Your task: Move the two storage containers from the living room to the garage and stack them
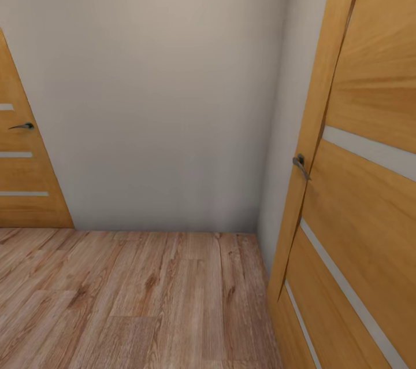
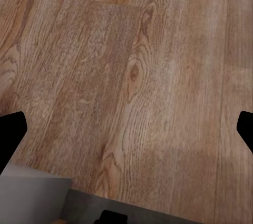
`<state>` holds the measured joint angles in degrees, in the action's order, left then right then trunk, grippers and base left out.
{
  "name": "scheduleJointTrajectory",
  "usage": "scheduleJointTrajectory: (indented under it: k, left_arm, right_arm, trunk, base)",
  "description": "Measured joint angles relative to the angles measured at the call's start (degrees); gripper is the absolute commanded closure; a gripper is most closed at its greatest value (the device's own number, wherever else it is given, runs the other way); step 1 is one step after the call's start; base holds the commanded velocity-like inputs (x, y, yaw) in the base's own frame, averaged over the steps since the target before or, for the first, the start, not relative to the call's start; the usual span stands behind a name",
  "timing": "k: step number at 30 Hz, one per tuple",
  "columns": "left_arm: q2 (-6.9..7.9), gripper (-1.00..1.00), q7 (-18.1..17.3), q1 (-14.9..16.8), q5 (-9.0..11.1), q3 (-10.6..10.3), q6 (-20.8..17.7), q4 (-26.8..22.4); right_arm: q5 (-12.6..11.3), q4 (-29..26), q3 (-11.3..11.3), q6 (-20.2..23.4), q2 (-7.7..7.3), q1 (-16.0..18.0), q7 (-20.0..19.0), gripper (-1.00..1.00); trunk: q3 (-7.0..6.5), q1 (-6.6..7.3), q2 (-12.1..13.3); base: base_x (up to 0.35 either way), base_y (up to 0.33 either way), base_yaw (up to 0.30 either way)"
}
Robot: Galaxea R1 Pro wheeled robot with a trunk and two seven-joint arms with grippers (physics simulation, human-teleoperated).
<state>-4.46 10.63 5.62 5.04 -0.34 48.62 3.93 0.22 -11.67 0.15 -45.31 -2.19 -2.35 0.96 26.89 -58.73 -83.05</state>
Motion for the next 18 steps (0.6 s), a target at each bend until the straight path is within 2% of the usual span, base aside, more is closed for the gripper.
scheduleJointTrajectory:
  k: [18]
  left_arm:
    - [0.00, -1.00, -0.18, 0.00, -0.08, -0.01, 0.00, 0.04]
  right_arm:
    - [0.19, -0.04, 0.03, -0.22, 0.00, -0.01, 0.00, -1.00]
  trunk:
    - [0.00, 0.00, 0.00]
  base:
    - [0.000, 0.000, 0.000]
